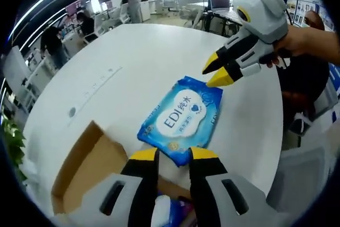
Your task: Operate the shoe box by opening the lid, removing the specified soft item, and placing it in the target area until the item is outside and the box remains undamaged.
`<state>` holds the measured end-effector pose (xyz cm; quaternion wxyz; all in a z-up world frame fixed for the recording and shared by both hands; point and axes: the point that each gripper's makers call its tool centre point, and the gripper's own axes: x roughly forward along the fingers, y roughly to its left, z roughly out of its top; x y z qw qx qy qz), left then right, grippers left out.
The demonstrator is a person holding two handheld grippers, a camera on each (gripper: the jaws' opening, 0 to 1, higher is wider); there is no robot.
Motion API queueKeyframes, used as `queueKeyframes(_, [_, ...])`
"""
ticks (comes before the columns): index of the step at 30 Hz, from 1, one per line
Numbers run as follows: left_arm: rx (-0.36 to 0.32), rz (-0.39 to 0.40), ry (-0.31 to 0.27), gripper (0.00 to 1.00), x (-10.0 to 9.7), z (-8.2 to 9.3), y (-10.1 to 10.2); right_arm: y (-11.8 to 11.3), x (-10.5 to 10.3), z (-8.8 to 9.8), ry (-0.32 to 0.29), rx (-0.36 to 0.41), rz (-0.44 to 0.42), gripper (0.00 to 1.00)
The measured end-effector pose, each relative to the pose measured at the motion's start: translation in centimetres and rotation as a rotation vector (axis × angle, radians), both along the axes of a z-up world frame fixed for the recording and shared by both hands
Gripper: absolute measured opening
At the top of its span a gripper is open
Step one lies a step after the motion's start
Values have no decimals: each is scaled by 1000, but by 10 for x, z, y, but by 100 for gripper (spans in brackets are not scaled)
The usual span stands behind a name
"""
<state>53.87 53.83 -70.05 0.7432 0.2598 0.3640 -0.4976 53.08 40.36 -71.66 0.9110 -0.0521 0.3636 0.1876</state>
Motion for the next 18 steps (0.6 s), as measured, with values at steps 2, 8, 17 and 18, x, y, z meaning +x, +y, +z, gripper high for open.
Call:
queueKeyframes(2, [-7,-2,-1,20,-1,4,3,4,-1,6,-10,-6,12,18])
queueKeyframes(8, [-19,-16,-3,21,-6,13,17,19,-5,21,-33,-22,58,19])
queueKeyframes(17, [-54,-23,11,21,-8,24,41,52,-9,42,-67,-29,141,20])
queueKeyframes(18, [-62,-27,17,21,-9,25,44,57,-10,44,-71,-27,152,20])
